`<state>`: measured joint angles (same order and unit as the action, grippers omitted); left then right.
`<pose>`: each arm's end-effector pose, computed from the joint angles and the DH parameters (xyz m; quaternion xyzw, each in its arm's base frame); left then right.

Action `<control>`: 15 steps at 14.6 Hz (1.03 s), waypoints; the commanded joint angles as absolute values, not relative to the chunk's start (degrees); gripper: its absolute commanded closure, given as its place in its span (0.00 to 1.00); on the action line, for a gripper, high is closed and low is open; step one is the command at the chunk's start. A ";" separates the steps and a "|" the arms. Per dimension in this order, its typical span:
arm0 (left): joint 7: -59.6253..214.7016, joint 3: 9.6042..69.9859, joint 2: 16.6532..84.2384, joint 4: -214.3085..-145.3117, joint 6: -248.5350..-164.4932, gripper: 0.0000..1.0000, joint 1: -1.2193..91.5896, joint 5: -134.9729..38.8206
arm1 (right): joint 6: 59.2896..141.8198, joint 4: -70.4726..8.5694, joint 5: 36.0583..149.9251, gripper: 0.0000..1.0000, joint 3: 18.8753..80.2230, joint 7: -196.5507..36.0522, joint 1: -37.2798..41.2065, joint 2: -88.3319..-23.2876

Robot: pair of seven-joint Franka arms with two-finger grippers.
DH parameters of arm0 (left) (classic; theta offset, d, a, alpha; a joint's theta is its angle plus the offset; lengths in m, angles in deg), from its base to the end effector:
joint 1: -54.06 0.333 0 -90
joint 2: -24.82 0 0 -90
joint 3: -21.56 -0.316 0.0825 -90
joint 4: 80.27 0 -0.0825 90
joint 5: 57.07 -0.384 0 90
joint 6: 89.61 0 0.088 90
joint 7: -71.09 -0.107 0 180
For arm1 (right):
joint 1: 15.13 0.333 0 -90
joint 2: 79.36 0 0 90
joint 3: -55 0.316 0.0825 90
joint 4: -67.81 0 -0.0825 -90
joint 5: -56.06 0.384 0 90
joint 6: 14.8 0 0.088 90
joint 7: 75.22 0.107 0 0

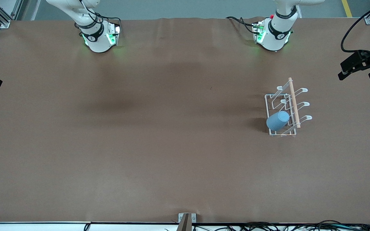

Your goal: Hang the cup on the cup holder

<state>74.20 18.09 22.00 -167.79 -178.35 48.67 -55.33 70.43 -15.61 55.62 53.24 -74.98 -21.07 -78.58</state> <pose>0.5366 -0.0203 0.6698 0.9992 0.0095 0.0344 0.0182 0.5453 -0.0745 0.6633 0.9975 -0.0696 0.0087 0.0046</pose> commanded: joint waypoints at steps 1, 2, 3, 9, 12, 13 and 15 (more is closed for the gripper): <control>73.64 17.86 21.05 -170.35 -180.39 0.01 47.73 -56.27 | 70.19 -15.95 55.44 0.00 53.24 -74.34 -21.02 -79.01; 73.81 18.74 21.05 -170.54 -181.19 0.01 47.82 -57.50 | 70.10 -16.04 55.44 0.00 53.24 -74.34 -21.02 -79.10; 74.33 19.35 21.13 -170.62 -181.37 0.01 47.99 -57.68 | 70.01 -16.04 55.44 0.00 53.24 -74.25 -20.94 -79.01; 75.13 21.29 21.22 -171.15 -181.46 0.01 48.26 -57.68 | 70.10 -16.04 55.44 0.00 53.24 -74.25 -21.02 -79.10; 75.04 21.03 21.22 -170.98 -181.46 0.01 48.52 -57.33 | 70.01 -16.04 55.44 0.00 53.24 -74.25 -21.02 -79.10; 75.13 20.94 21.22 -170.80 -181.37 0.01 48.52 -57.16 | 70.01 -16.04 55.44 0.00 53.24 -74.34 -21.11 -79.10; 75.22 20.68 21.22 -170.80 -181.20 0.01 48.52 -56.98 | 69.92 -16.04 55.44 0.00 53.24 -74.43 -21.20 -79.10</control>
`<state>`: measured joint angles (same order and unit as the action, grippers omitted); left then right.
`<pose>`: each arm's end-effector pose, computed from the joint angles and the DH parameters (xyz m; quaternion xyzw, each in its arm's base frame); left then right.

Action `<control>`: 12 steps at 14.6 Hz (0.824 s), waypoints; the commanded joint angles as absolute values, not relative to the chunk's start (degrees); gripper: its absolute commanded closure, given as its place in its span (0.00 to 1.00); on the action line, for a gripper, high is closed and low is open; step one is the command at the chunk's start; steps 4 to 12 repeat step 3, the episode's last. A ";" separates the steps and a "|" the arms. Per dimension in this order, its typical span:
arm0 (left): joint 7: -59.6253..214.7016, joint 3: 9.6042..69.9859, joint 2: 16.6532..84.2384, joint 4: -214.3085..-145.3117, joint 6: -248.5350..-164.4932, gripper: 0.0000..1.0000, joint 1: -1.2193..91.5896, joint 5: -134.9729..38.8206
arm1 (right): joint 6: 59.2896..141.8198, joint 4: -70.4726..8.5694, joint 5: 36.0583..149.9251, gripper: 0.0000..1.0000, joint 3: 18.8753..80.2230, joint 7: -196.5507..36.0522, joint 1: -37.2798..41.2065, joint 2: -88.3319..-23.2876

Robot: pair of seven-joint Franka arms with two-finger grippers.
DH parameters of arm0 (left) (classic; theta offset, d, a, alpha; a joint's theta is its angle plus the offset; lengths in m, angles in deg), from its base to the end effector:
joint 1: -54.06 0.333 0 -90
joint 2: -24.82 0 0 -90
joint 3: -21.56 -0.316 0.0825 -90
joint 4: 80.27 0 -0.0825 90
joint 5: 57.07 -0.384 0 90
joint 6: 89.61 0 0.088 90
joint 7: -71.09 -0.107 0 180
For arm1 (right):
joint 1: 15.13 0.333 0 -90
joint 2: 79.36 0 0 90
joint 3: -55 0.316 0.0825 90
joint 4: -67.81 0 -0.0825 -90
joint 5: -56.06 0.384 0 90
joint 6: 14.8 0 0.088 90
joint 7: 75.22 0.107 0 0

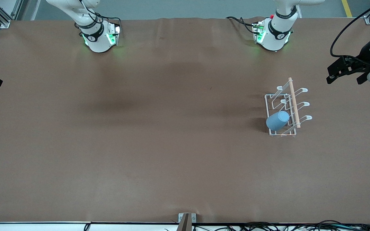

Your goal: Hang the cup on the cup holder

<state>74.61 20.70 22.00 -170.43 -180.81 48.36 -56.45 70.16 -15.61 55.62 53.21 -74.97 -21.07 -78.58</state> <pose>0.5396 -0.0466 0.6521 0.9993 -0.0116 0.0332 0.0082 0.5448 -0.0747 0.6629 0.9975 -0.0699 0.0064 0.0045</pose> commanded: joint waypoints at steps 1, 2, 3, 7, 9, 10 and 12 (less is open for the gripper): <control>75.13 20.33 21.22 -170.80 -181.11 0.01 48.44 -56.89 | 69.84 -16.04 55.44 0.00 53.24 -74.43 -21.20 -79.01; 74.87 20.24 21.22 -170.89 -181.02 0.01 48.43 -56.89 | 69.58 -16.04 55.44 0.00 53.24 -74.43 -21.20 -79.10; 74.52 20.24 21.22 -170.89 -180.93 0.01 48.43 -56.89 | 69.40 -16.04 55.44 0.00 53.24 -74.51 -21.37 -79.10; 74.52 20.24 21.22 -170.89 -180.93 0.01 48.43 -56.89 | 69.40 -16.04 55.44 0.00 53.24 -74.51 -21.37 -79.10; 74.52 20.24 21.22 -170.89 -180.93 0.01 48.43 -56.89 | 69.40 -16.04 55.44 0.00 53.24 -74.51 -21.37 -79.10; 74.52 20.24 21.22 -170.89 -180.93 0.01 48.43 -56.89 | 69.40 -16.04 55.44 0.00 53.24 -74.51 -21.37 -79.10; 74.52 20.24 21.22 -170.89 -180.93 0.01 48.43 -56.89 | 69.40 -16.04 55.44 0.00 53.24 -74.51 -21.37 -79.10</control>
